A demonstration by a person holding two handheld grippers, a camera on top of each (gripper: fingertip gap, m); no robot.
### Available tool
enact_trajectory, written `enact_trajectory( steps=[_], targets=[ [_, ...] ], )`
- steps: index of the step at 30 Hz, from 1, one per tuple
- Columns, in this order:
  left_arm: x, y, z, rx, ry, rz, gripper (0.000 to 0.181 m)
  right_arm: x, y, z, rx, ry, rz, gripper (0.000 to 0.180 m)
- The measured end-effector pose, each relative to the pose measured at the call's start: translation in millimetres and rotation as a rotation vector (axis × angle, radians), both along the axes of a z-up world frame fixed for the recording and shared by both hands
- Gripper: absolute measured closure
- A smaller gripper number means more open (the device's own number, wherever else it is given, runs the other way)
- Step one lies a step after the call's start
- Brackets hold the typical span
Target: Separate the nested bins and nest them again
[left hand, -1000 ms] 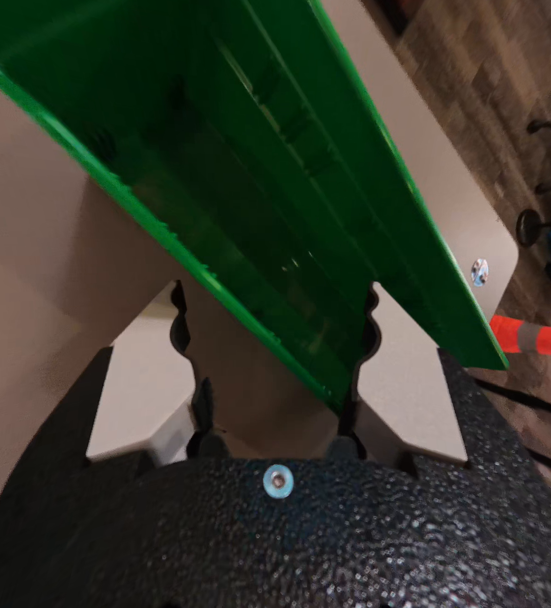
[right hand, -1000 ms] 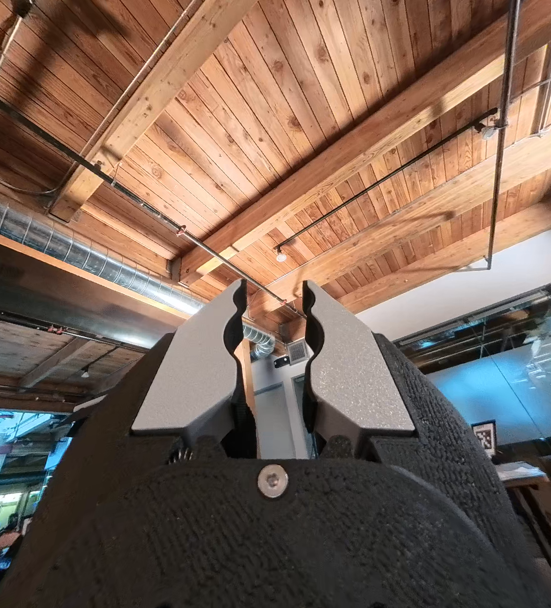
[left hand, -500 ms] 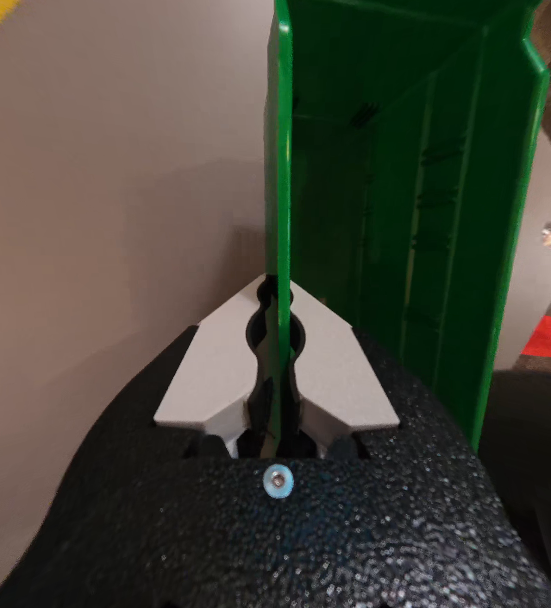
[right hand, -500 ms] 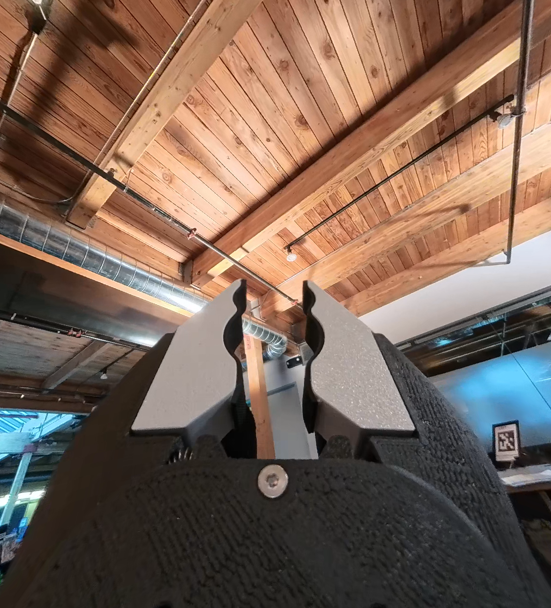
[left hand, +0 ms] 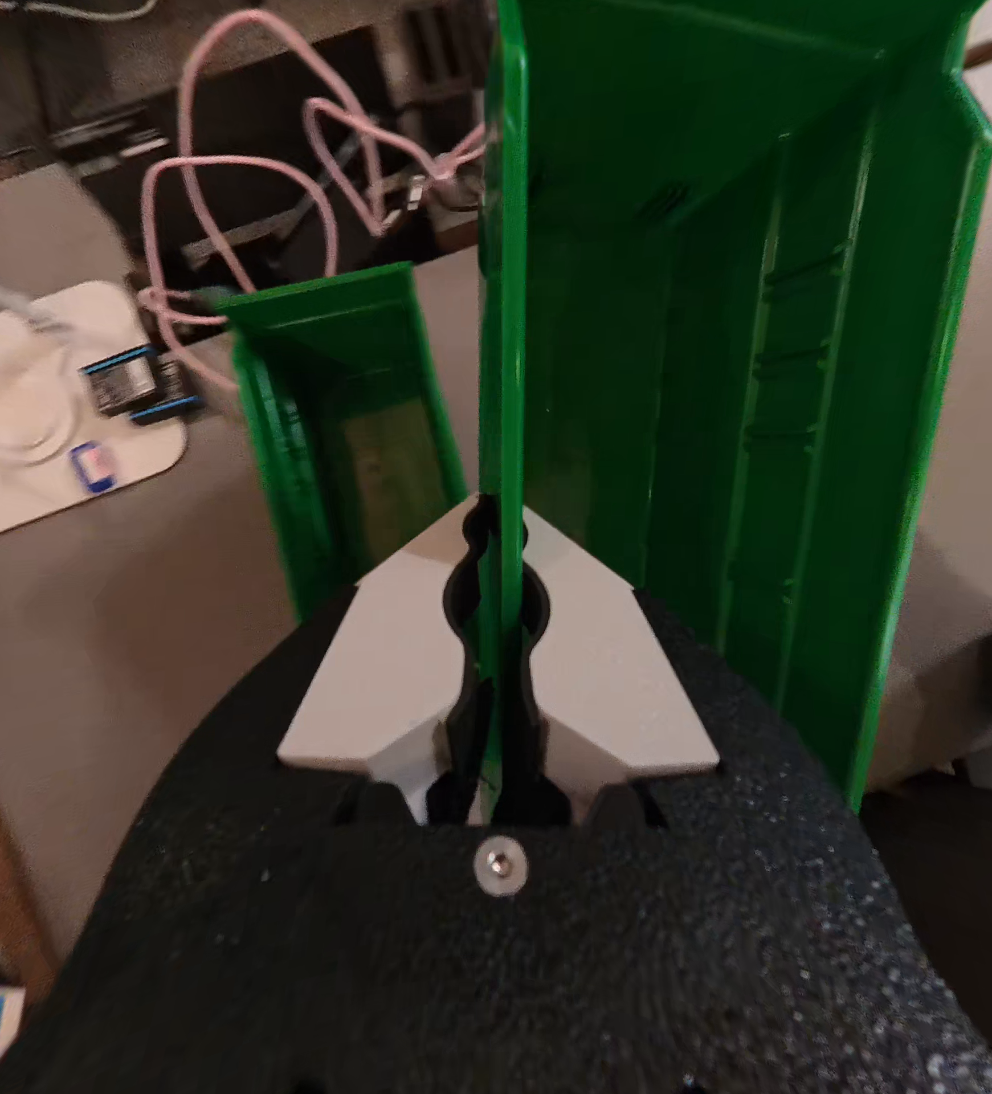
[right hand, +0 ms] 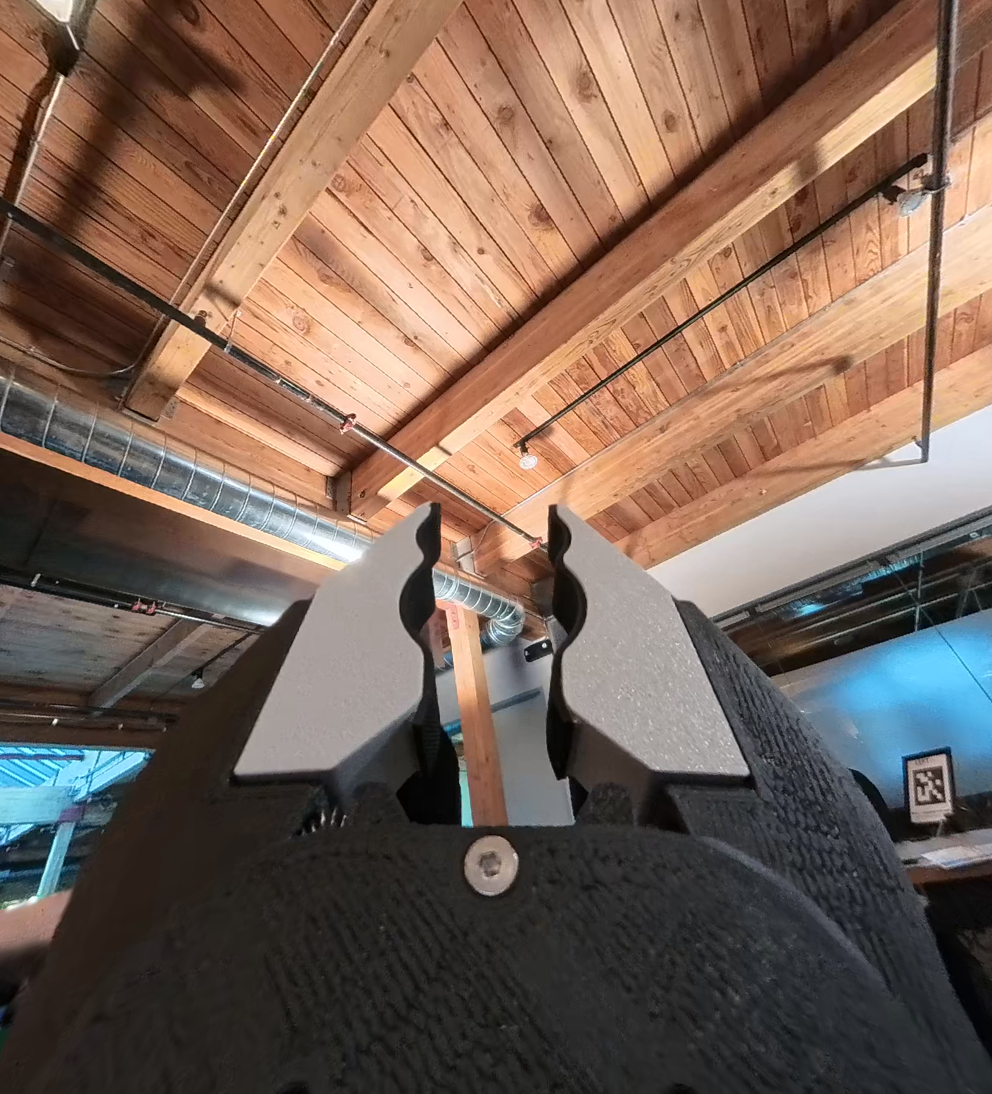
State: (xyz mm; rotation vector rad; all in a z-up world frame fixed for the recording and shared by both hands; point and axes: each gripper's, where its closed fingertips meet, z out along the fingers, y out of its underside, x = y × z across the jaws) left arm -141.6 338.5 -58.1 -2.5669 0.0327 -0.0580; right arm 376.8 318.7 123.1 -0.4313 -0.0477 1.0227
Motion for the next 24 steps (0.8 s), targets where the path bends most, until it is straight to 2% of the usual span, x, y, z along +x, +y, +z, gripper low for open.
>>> enact_trajectory(
  steps=[5,9,13,18,24],
  targets=[
    [-60.5,-7.9,-9.7,-0.118,0.004,0.129,0.179,-5.0,-1.3,0.9,0.005,-0.018,0.001,0.145],
    [-82.0,-7.7,-36.9,-0.198,-0.073,0.185,0.179,-4.8,-3.0,1.3,0.012,-0.021,0.001,0.146],
    [-103.9,-3.9,-55.6,-0.23,-0.046,0.235,0.179,-4.3,-1.5,0.9,0.01,-0.018,0.005,0.146],
    [-103.1,1.3,-76.0,-0.263,-0.113,0.218,0.179,-5.5,0.2,0.7,0.008,-0.02,0.013,0.145],
    [-104.0,8.4,-97.1,-0.263,-0.109,0.208,0.179,-8.6,0.4,1.1,0.008,-0.027,0.021,0.146]
  ],
)
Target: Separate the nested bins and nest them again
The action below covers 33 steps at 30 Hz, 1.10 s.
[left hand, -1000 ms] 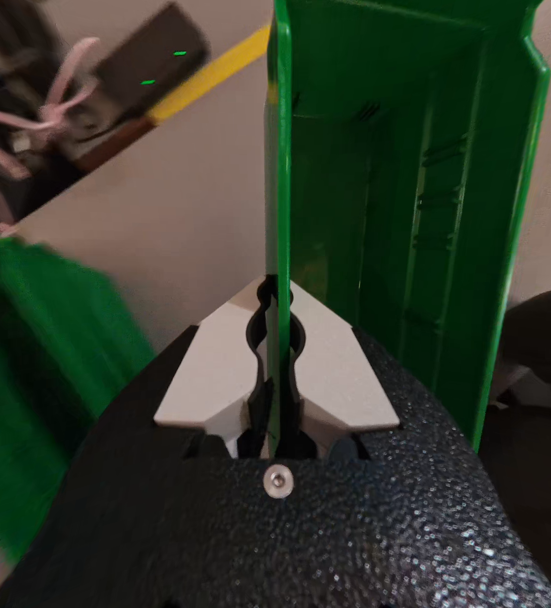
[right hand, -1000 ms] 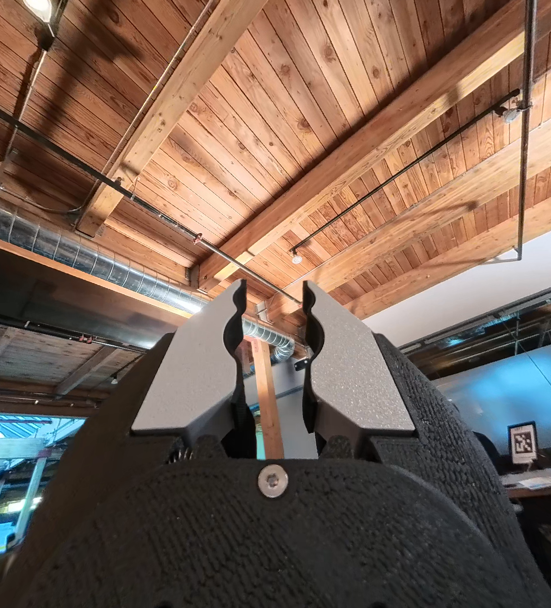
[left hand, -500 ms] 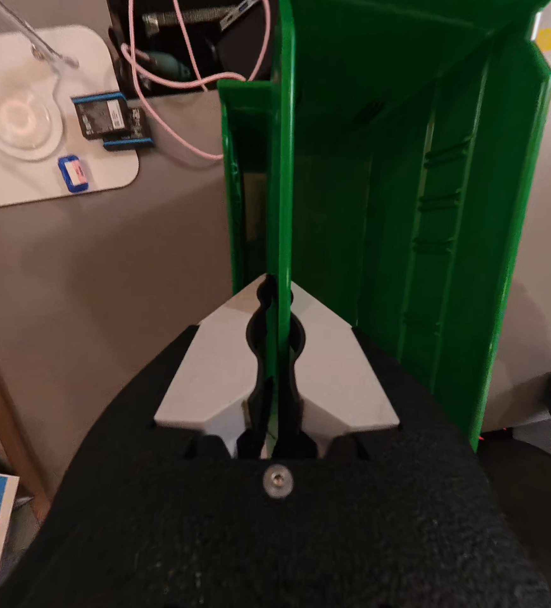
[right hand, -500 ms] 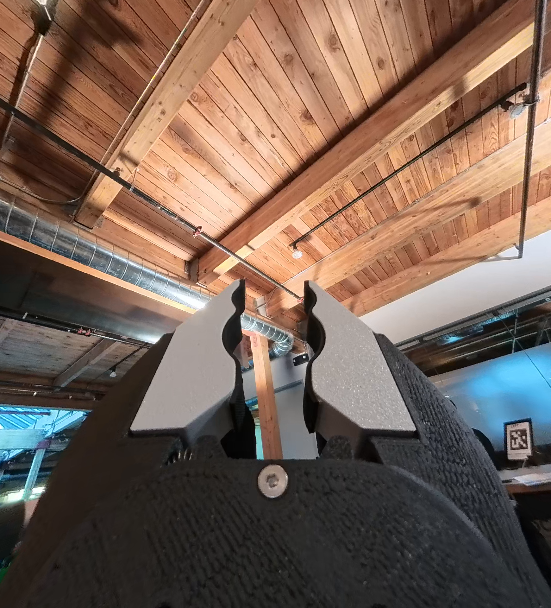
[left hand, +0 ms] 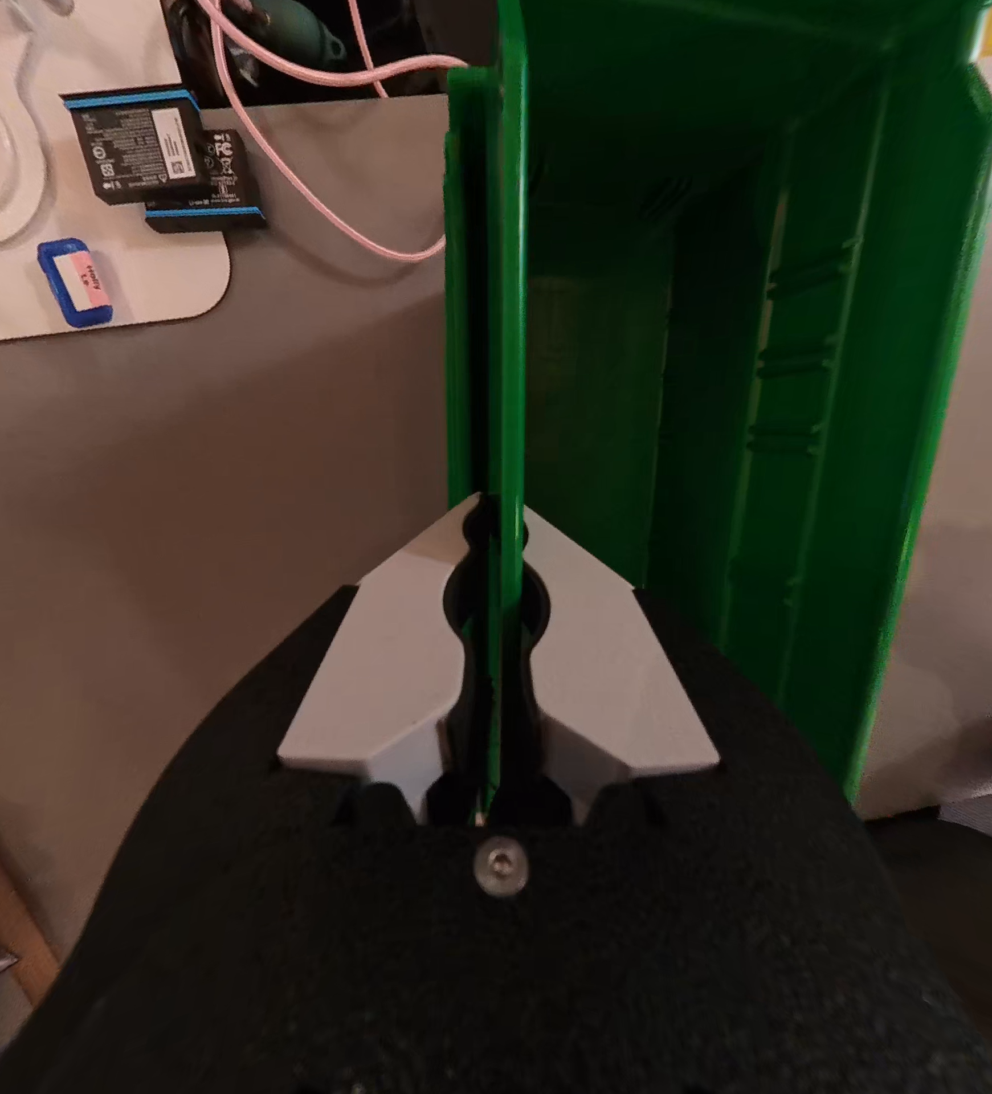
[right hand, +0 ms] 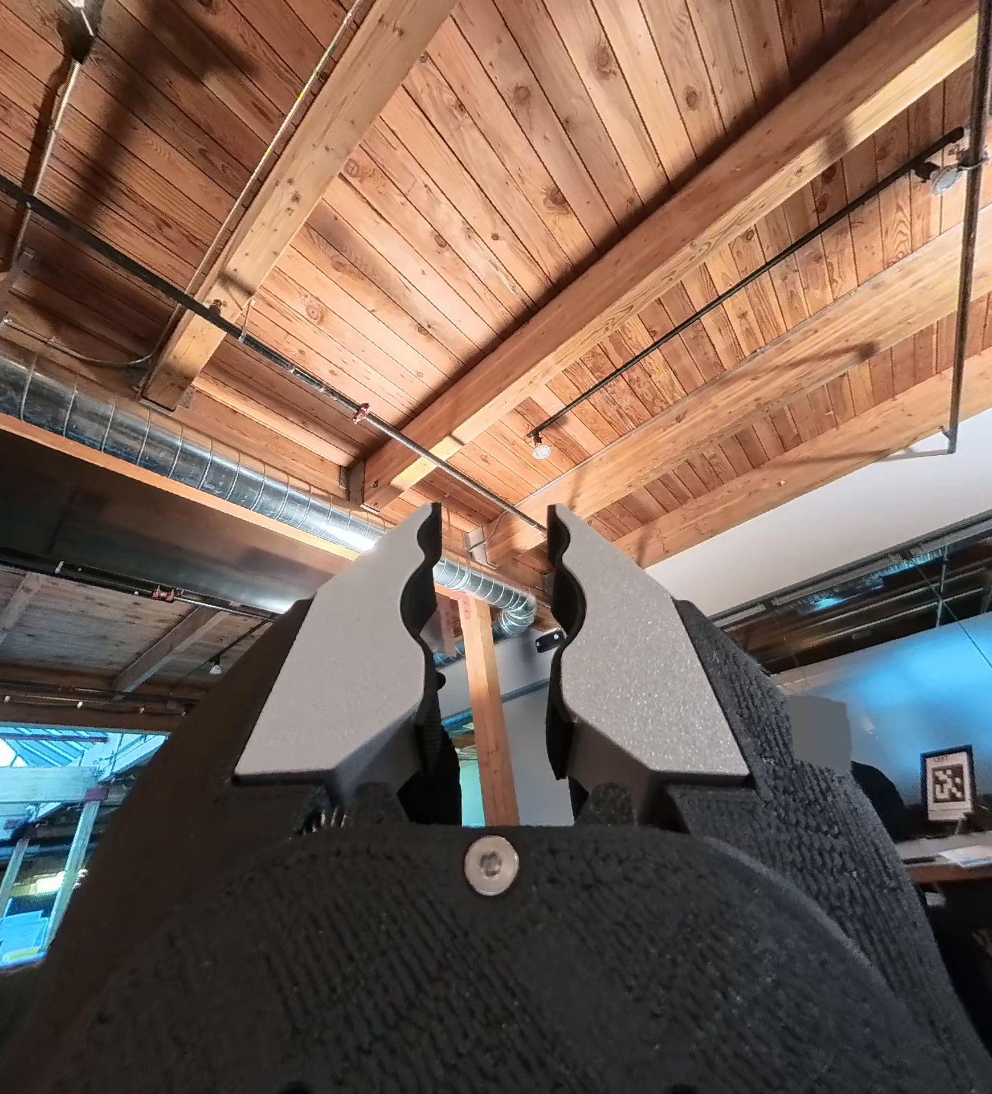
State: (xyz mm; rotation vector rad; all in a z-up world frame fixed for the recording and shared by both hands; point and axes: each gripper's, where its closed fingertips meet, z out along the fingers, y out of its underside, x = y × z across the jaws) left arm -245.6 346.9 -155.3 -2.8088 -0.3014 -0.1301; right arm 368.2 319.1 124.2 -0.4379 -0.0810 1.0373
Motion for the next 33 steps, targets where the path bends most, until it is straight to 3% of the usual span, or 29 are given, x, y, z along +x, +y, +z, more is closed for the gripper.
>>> enact_trajectory(
  steps=[10,12,14,15,21,25,29,33],
  targets=[
    [1.2,0.6,-2.7,0.062,-0.004,-0.004,0.178,-3.3,-2.1,1.0,0.005,-0.009,0.004,0.145],
    [7.2,3.1,3.4,0.1,-0.049,-0.008,0.16,-4.2,-2.3,1.1,0.006,-0.014,0.0,0.145],
    [9.2,10.8,20.0,0.2,-0.087,0.016,0.119,-4.8,-2.1,1.2,0.005,-0.017,0.0,0.145],
    [8.7,13.0,30.0,0.25,-0.091,0.017,0.111,-5.1,-2.1,1.2,0.005,-0.018,0.001,0.145],
    [9.5,-7.6,76.3,0.449,-0.083,-0.02,0.098,-7.7,-0.5,1.1,0.001,-0.026,-0.002,0.145],
    [16.1,-39.6,98.7,0.688,-0.091,-0.051,0.088,-13.9,-1.6,1.8,0.002,-0.043,-0.008,0.146],
    [18.7,-81.6,82.4,0.943,-0.074,-0.069,0.045,-25.8,-5.2,3.3,0.01,-0.078,-0.015,0.145],
    [19.0,-115.9,34.5,1.126,-0.138,-0.055,0.036,-37.8,-10.3,4.9,0.019,-0.119,-0.04,0.145]
  ],
)
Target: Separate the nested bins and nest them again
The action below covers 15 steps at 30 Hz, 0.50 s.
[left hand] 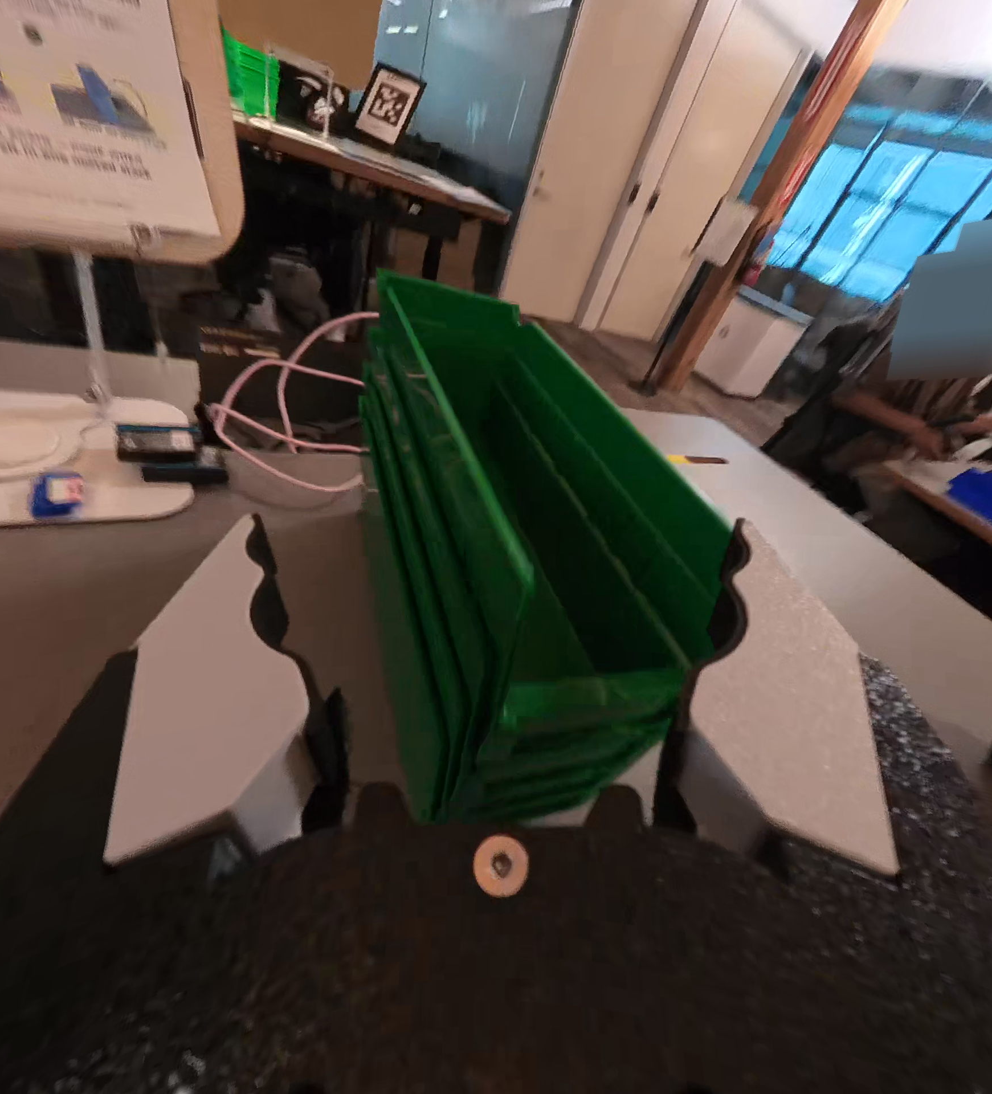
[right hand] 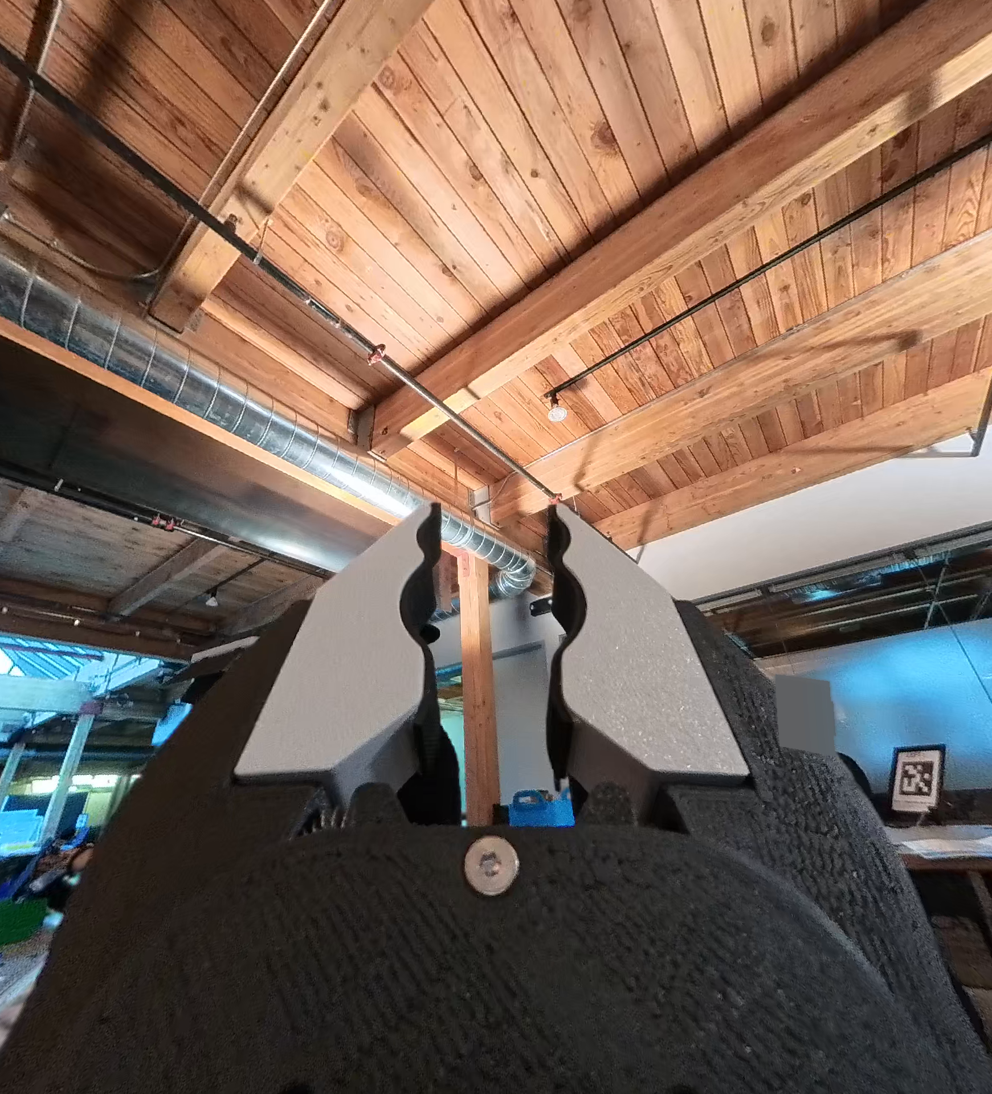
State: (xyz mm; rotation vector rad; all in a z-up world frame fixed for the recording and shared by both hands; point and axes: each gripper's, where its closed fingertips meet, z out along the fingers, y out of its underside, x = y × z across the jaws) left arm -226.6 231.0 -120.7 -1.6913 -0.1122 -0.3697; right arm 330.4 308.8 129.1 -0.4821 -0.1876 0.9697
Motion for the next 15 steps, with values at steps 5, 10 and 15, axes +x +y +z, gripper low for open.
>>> enact_trajectory(
  steps=[5,10,15],
  targets=[
    [30.7,-12.8,-72.6,-0.006,-0.24,-0.189,0.031,-25.4,-10.6,1.6,0.016,-0.087,-0.019,0.144],
    [57.7,-16.9,-88.2,0.021,-0.292,-0.292,0.033,-84.6,-23.2,-4.3,0.016,-0.285,-0.03,0.139],
    [84.3,-19.0,-93.1,0.034,-0.25,-0.307,0.03,-178.9,-41.6,-31.3,0.027,-0.535,-0.033,0.129]
  ],
)
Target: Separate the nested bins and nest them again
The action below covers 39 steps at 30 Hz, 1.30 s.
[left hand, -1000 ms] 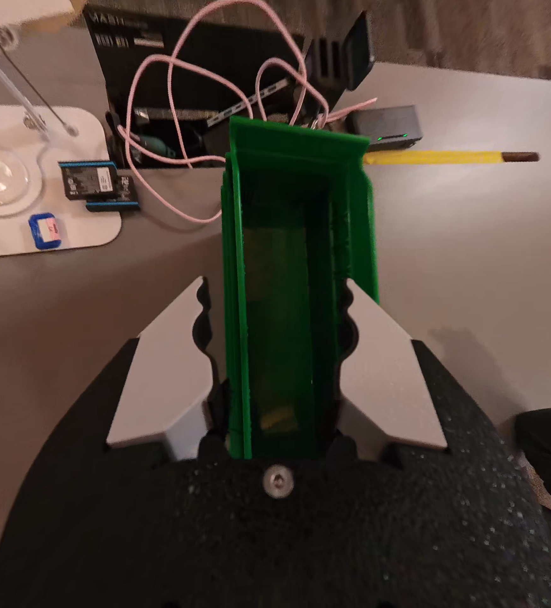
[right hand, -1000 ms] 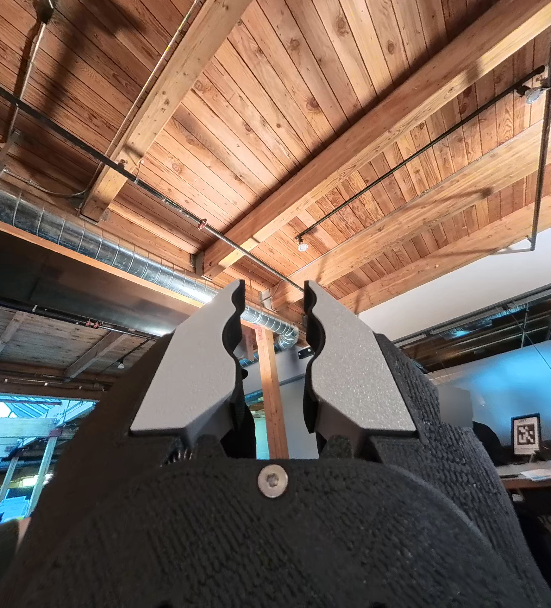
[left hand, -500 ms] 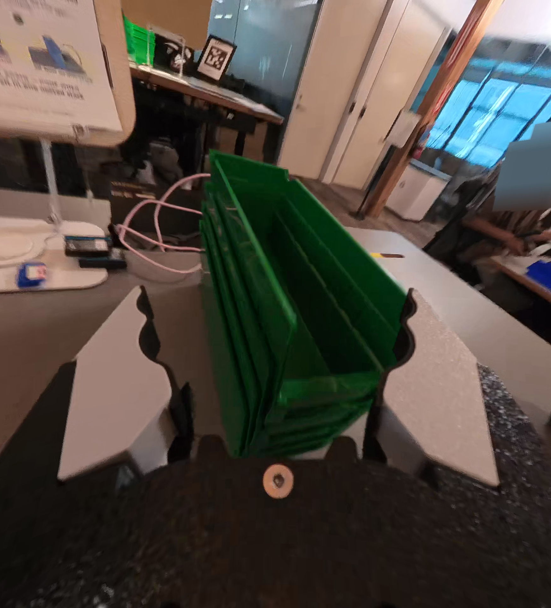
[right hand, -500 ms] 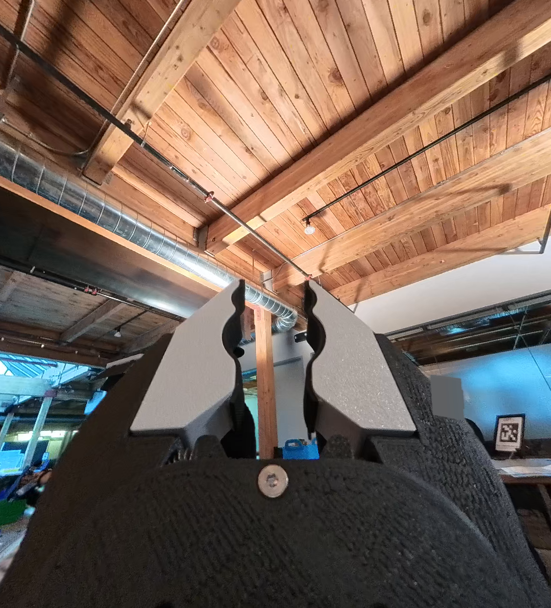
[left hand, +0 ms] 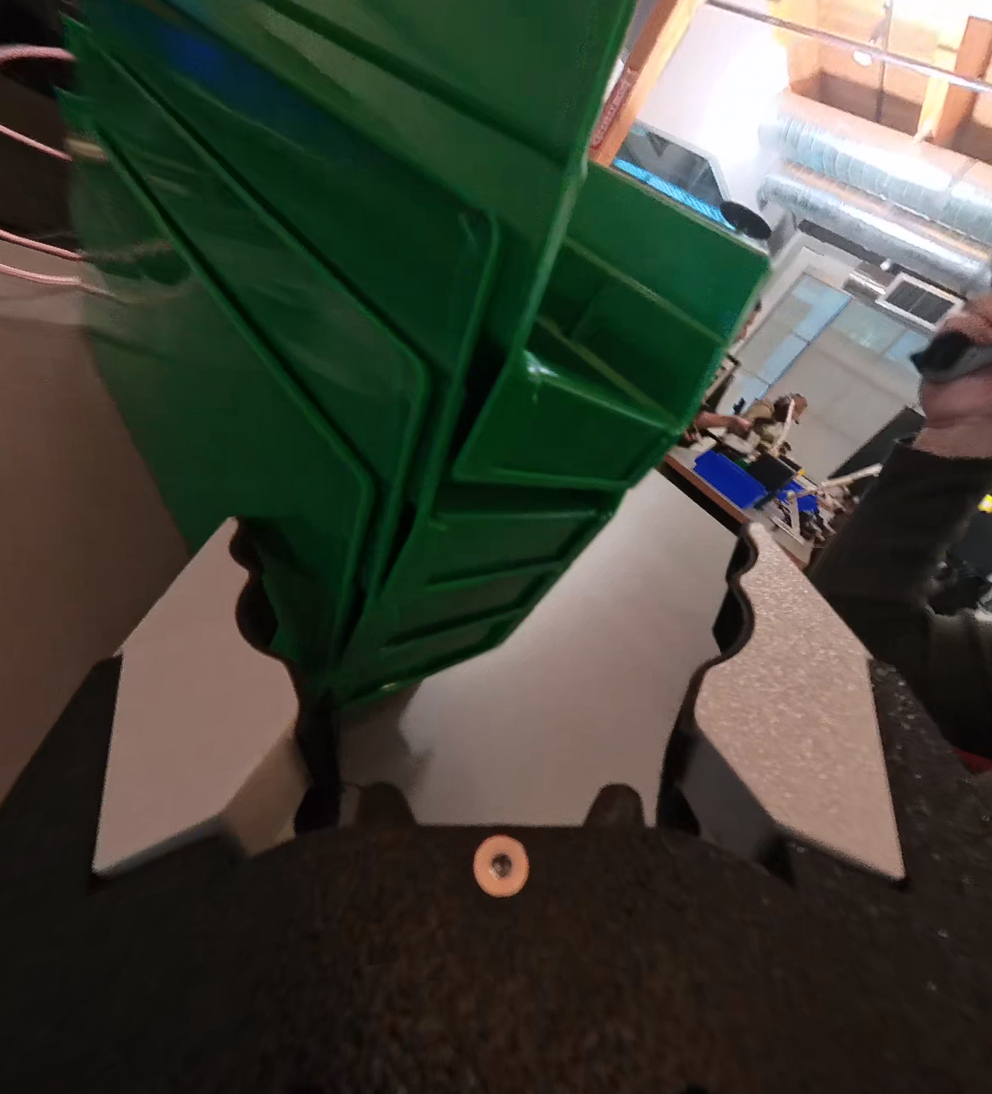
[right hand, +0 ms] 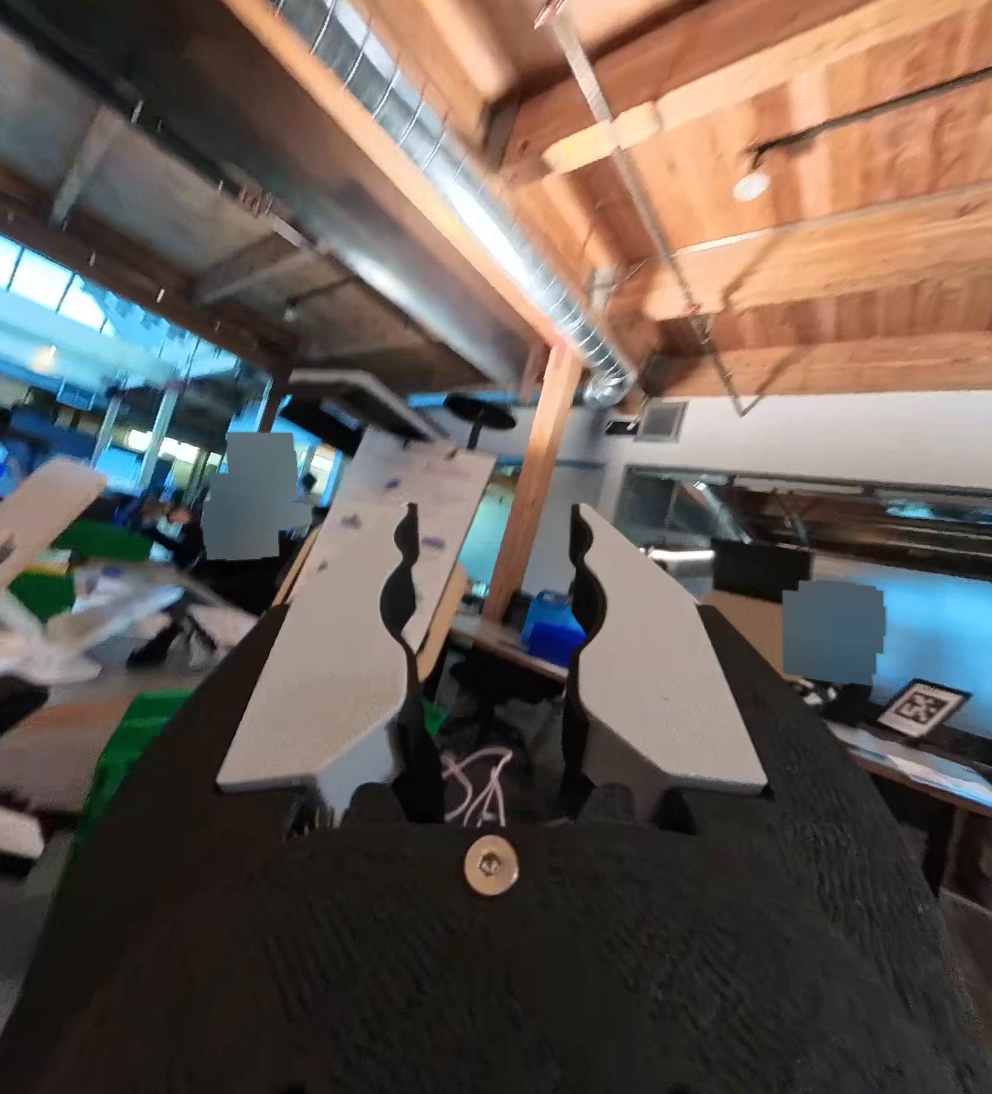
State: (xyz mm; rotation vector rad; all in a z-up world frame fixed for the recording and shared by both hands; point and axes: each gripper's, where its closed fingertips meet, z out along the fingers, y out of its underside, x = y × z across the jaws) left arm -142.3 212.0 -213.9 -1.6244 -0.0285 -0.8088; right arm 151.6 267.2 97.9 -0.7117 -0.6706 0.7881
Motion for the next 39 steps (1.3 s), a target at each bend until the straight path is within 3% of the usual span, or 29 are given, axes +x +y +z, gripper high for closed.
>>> enact_trajectory(
  steps=[5,8,10,12,16,19,21,25,29,35,39],
  targets=[
    [58.2,-18.0,-5.0,-0.002,0.024,-0.226,0.042,-113.0,-0.8,-59.6,0.075,-0.378,-0.219,0.096],
    [37.2,-18.1,6.8,0.104,0.082,-0.032,0.041,-180.2,1.8,-84.0,-0.099,-0.526,-0.056,0.082],
    [13.7,-23.4,19.1,0.185,0.094,0.106,0.039,-224.2,15.9,-100.5,-0.324,-0.666,0.067,0.057],
    [-6.7,-26.6,23.3,0.209,0.1,0.194,0.04,-260.7,45.5,-124.5,-0.497,-0.848,0.017,0.022],
    [-36.5,-18.3,12.9,0.128,0.097,0.312,0.04,-307.0,67.7,-193.9,-0.849,-1.211,-0.023,0.02],
    [-33.5,-19.8,13.3,0.132,0.091,0.299,0.043,-305.2,89.8,-232.7,-0.975,-1.397,-0.201,0.02],
    [-33.0,-22.2,15.7,0.146,0.084,0.298,0.044,-308.5,80.3,-248.3,-1.102,-1.456,-0.162,0.034],
    [-32.5,-26.8,18.9,0.164,0.024,0.271,0.045,-306.7,78.5,-248.5,-1.137,-1.521,-0.206,0.057],
    [-34.6,-29.0,20.3,0.17,-0.027,0.259,0.045,-299.1,75.1,-234.7,-1.139,-1.569,-0.247,0.063],
    [-31.1,-31.2,19.6,0.168,-0.034,0.239,0.046,-293.8,80.2,-170.1,-1.088,-1.475,-0.231,0.065],
    [-30.8,-34.0,20.4,0.175,-0.026,0.245,0.046,-260.9,89.9,-125.9,-1.086,-1.406,-0.212,0.065]
  ],
)
